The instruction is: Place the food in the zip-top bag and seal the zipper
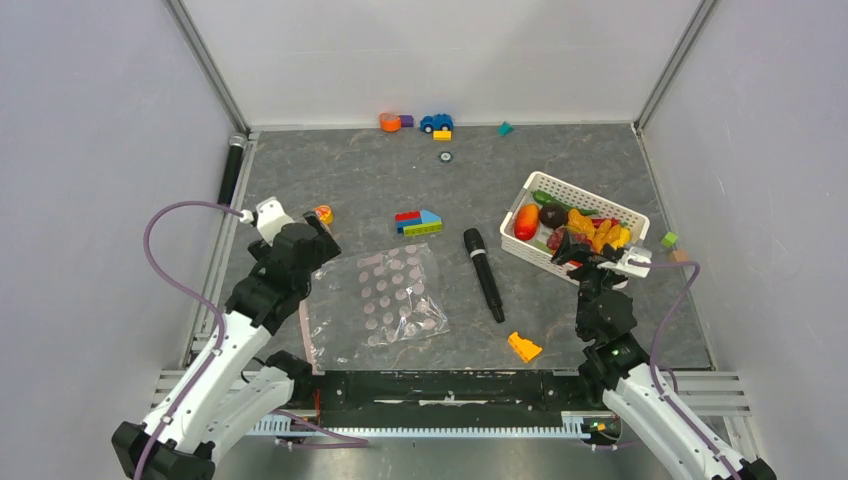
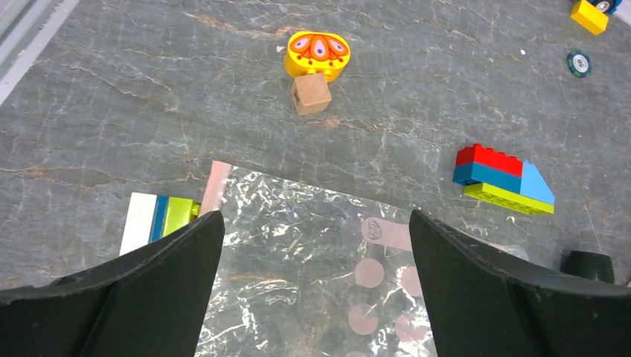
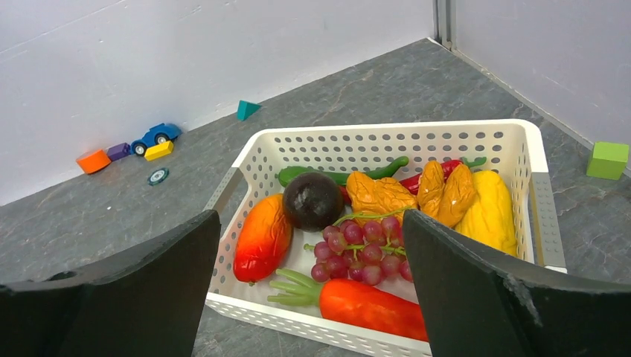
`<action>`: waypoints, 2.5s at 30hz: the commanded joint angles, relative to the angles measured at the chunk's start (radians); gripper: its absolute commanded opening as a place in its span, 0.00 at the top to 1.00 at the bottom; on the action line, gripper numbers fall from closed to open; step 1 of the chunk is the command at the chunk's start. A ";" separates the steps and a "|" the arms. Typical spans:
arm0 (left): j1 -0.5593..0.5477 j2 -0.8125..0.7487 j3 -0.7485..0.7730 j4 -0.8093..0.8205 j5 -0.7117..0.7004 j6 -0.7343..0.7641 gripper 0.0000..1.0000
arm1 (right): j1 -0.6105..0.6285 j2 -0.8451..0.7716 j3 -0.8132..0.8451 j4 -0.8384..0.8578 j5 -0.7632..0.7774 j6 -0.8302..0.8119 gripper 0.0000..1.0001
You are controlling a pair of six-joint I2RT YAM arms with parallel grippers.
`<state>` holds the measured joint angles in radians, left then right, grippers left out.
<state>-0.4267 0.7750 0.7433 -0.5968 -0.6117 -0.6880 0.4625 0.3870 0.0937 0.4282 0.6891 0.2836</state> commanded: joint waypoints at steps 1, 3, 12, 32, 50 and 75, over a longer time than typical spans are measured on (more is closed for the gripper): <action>0.005 -0.026 -0.025 0.017 -0.055 -0.031 0.00 | 0.002 0.009 0.025 -0.007 0.016 0.016 0.02; 0.005 -0.026 -0.028 0.020 -0.046 -0.027 0.00 | 0.003 0.010 0.012 0.014 -0.018 0.001 0.02; 0.004 -0.002 -0.064 0.105 0.043 0.031 0.00 | 0.001 0.129 0.062 0.015 -0.239 -0.090 0.02; 0.005 -0.075 -0.341 -0.029 -0.035 -0.351 0.00 | 0.002 0.429 0.178 0.061 -0.674 -0.121 0.02; 0.006 -0.019 -0.428 0.221 0.108 -0.329 0.00 | 0.002 0.348 0.147 0.050 -0.630 -0.121 0.02; -0.169 0.391 -0.534 0.945 0.499 -0.425 0.00 | 0.052 0.549 0.222 0.148 -1.123 -0.118 0.02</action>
<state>-0.5026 1.0721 0.2035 0.3031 -0.1272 -1.0588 0.4713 0.8692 0.2493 0.5171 -0.2249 0.1776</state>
